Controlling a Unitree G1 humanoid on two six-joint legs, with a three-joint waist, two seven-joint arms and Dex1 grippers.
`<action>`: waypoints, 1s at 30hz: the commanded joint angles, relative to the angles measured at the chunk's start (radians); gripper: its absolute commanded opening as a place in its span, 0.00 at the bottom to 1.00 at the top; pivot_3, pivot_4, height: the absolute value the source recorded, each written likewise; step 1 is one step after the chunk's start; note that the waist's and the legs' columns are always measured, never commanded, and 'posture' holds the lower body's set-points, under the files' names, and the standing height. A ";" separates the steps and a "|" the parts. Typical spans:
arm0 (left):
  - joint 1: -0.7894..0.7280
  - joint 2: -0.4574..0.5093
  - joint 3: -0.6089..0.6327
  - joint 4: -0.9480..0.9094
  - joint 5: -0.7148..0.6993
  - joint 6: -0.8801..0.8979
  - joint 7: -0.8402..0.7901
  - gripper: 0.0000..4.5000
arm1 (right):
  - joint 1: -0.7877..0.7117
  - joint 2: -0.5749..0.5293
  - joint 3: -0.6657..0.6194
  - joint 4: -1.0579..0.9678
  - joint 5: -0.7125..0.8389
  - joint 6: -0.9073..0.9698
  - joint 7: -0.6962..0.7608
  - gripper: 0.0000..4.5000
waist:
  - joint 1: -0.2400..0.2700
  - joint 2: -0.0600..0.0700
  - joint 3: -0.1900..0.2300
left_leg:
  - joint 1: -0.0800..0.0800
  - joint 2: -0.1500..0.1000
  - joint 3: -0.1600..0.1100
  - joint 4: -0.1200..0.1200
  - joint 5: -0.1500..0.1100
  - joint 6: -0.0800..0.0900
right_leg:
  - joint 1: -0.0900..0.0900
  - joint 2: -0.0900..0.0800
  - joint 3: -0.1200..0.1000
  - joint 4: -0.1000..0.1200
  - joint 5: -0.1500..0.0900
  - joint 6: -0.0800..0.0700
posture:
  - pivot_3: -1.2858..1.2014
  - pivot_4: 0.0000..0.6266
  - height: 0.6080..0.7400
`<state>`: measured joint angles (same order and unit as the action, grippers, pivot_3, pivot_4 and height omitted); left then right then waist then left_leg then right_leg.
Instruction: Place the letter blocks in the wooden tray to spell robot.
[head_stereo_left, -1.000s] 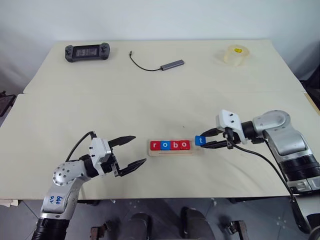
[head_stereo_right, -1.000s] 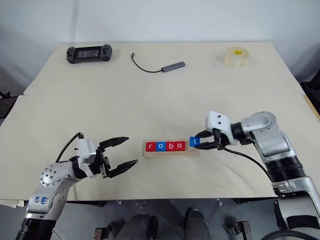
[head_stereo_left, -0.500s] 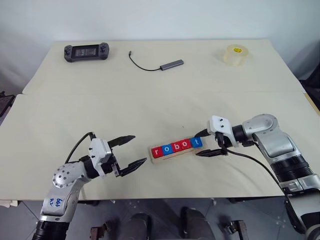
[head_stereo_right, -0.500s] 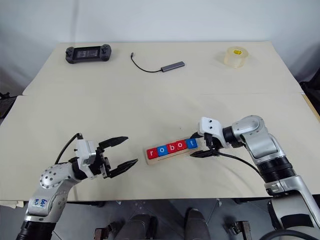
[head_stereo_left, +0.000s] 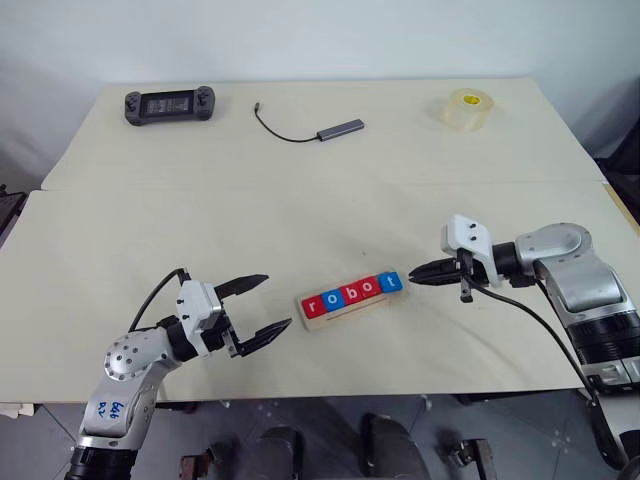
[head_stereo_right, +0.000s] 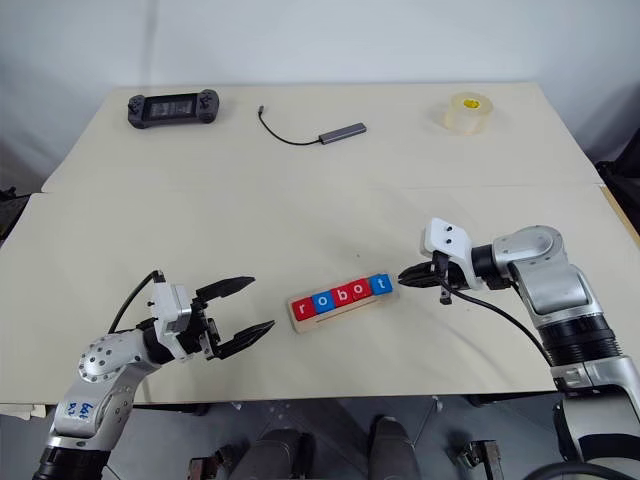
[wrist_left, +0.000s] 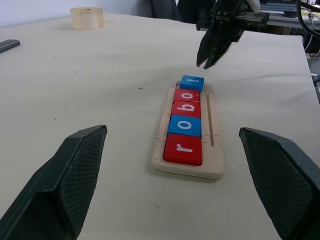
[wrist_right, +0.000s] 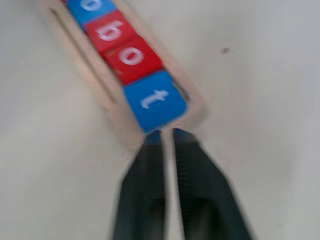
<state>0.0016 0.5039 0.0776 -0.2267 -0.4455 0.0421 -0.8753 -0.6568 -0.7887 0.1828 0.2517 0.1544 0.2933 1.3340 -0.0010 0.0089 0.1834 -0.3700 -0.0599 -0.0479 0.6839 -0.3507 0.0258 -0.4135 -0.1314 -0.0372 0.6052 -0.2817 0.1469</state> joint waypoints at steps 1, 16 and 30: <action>0.000 0.000 0.013 -0.037 -0.005 -0.017 0.004 1.00 | -0.022 0.022 0.007 0.010 -0.020 -0.035 -0.016 0.01 | 0.000 0.000 0.000 | 0.000 0.000 0.000 0.000 0.000 0.000 | 0.000 0.000 0.000 0.000 0.000 0.000 | 0.52 0.24 1.00; 0.008 0.001 0.018 -0.042 -0.004 -0.020 0.019 1.00 | -0.009 0.061 0.034 -0.078 -0.017 0.027 -0.031 0.01 | 0.001 0.000 0.000 | 0.000 0.000 0.000 0.000 0.000 0.000 | 0.000 0.000 0.000 0.000 0.000 0.000 | 0.52 0.24 1.00; 0.006 0.011 0.027 -0.028 -0.008 -0.021 0.009 1.00 | 0.075 -0.026 0.021 -0.242 0.046 0.151 0.010 0.01 | 0.002 0.000 0.000 | 0.000 0.000 0.000 0.000 0.000 0.000 | 0.000 0.000 0.000 0.000 0.000 0.000 | 0.52 0.24 1.00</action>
<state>0.0048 0.5081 0.0815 -0.2272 -0.4455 0.0382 -0.8636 -0.5825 -0.8104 0.2109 0.0570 0.1795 0.4277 1.3380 0.0007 0.0089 0.1834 -0.3703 -0.0599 -0.0482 0.6839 -0.3508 0.0258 -0.4134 -0.1316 -0.0373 0.6048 -0.2817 0.1469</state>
